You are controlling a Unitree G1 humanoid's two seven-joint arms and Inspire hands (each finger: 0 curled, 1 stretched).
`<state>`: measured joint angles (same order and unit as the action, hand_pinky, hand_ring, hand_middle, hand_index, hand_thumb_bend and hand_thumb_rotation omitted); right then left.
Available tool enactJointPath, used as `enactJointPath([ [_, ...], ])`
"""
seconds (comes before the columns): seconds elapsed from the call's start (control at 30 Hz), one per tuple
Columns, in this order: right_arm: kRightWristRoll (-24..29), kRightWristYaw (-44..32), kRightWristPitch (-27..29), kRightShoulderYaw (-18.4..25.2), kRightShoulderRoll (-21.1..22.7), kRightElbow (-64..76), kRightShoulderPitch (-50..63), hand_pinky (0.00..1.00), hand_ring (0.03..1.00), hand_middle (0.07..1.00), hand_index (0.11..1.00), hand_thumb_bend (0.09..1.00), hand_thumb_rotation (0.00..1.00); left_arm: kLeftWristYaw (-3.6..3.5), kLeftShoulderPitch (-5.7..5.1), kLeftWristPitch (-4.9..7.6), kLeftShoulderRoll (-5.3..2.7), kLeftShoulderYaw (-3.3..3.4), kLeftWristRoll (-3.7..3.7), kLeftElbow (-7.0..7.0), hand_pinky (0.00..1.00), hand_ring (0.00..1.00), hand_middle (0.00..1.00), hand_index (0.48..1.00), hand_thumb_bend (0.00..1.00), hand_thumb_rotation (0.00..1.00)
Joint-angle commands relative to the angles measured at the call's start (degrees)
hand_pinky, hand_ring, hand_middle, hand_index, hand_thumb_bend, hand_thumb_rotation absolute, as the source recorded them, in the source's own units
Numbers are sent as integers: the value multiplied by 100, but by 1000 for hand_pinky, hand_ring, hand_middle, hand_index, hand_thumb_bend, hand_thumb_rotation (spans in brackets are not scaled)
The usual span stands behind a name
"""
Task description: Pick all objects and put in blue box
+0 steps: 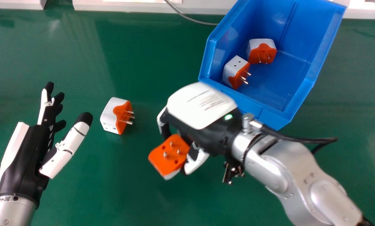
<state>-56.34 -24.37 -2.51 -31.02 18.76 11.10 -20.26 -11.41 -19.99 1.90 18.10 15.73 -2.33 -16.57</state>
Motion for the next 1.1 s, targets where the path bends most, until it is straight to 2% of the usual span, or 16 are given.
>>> enactJointPath([
  [0.0,57,184,30,231,29,296,-6,77,139,212,471,489,140,-2,-4,153,95,66,-24,14,949,996,1000,1000,481,743],
  [0.07,28,218,19,366,66,361,-34,72,137,210,470,488,142,-12,-3,168,142,68,-49,45,950,998,1000,1000,479,758],
  [0.17,-16,322,34,628,180,375,-206,84,157,241,476,487,142,-41,15,187,175,75,5,102,961,1000,1000,1000,514,764],
  [0.27,-82,294,-43,815,243,280,-412,97,175,258,476,487,142,-46,70,244,182,77,20,194,967,1000,1000,1000,508,752],
  [0.37,-64,271,-173,1044,326,68,-697,126,204,284,474,484,147,-21,103,269,186,70,-37,247,960,1000,1000,1000,499,755],
  [0.47,-251,392,-328,1157,440,-305,-1034,143,220,296,474,483,150,-21,131,269,180,62,-38,283,965,1000,1000,1000,504,759],
  [0.53,-442,400,-475,1160,519,-623,-1307,186,274,349,477,483,154,-34,145,237,172,58,-13,280,973,1000,1000,1000,504,758],
  [0.63,-626,378,-669,1179,600,-1073,-1741,287,405,519,488,481,157,-44,141,285,162,62,5,296,972,1000,1000,1000,489,753],
  [0.67,-651,385,-707,1178,625,-1221,-1881,339,473,586,556,415,250,-49,139,313,165,65,7,310,972,1000,1000,1000,483,752],
  [0.7,-658,378,-737,1166,652,-1364,-2009,357,491,594,584,376,298,-53,136,315,161,67,17,307,972,1000,1000,1000,476,752],
  [0.73,-619,443,-719,1158,684,-1578,-2135,362,488,577,597,341,328,-54,135,336,164,68,12,319,974,1000,1000,1000,470,750],
  [0.8,-530,683,-621,1140,741,-2069,-2381,362,474,542,564,324,288,-56,143,363,164,74,20,343,974,1000,1000,1000,470,748],
  [0.9,-424,1063,-574,1152,753,-2902,-2817,334,448,502,529,376,206,-61,128,345,152,88,46,337,977,1000,1000,1000,483,740],
  [0.97,-428,1219,-614,1087,738,-3517,-3150,329,443,493,521,388,188,-87,125,351,145,98,100,348,984,1000,1000,1000,490,736],
  [1.0,-451,1335,-642,1034,712,-3831,-3308,320,435,489,504,437,167,-88,123,345,142,98,103,338,988,1000,1000,1000,494,732],
  [1.07,-490,1518,-713,910,628,-4429,-3607,254,356,436,507,481,98,-83,95,327,129,104,100,304,992,1000,1000,1000,496,735],
])
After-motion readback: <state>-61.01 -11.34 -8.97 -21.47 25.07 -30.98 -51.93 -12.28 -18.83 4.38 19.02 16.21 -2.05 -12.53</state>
